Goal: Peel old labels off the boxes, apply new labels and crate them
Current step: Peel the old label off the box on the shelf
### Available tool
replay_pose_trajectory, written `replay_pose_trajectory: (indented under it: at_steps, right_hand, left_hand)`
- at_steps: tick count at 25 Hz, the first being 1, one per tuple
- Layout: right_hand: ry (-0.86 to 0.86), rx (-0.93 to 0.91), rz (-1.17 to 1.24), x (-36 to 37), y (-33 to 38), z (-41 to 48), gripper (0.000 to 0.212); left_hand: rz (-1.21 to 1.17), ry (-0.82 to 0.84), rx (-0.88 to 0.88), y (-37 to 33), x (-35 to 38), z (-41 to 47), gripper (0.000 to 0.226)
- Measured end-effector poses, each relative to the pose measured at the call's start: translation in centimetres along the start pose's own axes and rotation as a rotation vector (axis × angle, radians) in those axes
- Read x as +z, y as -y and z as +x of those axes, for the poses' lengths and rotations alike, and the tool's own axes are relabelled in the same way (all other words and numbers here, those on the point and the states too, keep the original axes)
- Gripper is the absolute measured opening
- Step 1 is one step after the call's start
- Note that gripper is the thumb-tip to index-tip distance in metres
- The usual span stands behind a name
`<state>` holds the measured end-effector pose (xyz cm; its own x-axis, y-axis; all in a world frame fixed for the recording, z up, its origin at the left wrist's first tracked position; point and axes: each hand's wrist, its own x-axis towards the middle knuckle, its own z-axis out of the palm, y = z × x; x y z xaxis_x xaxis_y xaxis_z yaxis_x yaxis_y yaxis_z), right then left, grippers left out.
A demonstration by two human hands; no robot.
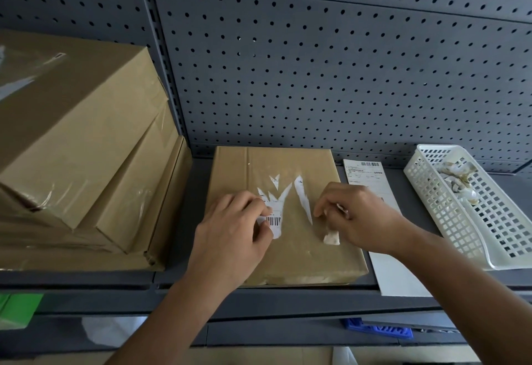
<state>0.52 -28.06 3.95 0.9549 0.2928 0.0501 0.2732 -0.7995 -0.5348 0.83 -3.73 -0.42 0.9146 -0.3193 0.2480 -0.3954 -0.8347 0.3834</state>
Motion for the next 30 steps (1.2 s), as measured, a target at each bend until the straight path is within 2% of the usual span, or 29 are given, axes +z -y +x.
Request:
replay_pose_trajectory:
  at_steps: [3, 9, 14, 22, 27, 30]
  right_hand:
    - [0.026, -0.064, -0.023, -0.16, -0.01, -0.2, 0.008]
    - [0.054, -0.062, -0.014, 0.03, -0.16, 0.23, 0.01]
    - [0.019, -0.082, -0.038, 0.54, 0.04, 0.13, 0.028]
    - [-0.049, -0.002, 0.029, 0.37, 0.3, -0.42, 0.022]
    - [-0.108, 0.111, 0.02, 0.7, 0.27, -0.47, 0.036]
    - [-0.119, 0.064, -0.023, 0.58, -0.44, -0.73, 0.027]
  left_hand:
    - [0.001, 0.002, 0.001, -0.08, 0.01, 0.05, 0.021]
    - [0.004, 0.003, -0.002, -0.18, -0.02, 0.0, 0.021]
    - [0.009, 0.01, -0.004, -0.2, -0.05, -0.08, 0.022]
    - [0.004, 0.007, -0.009, -0.33, -0.16, -0.11, 0.02]
    - [0.002, 0.01, -0.007, -0.24, -0.14, -0.15, 0.018]
    - [0.001, 0.006, -0.006, -0.24, -0.15, -0.13, 0.018]
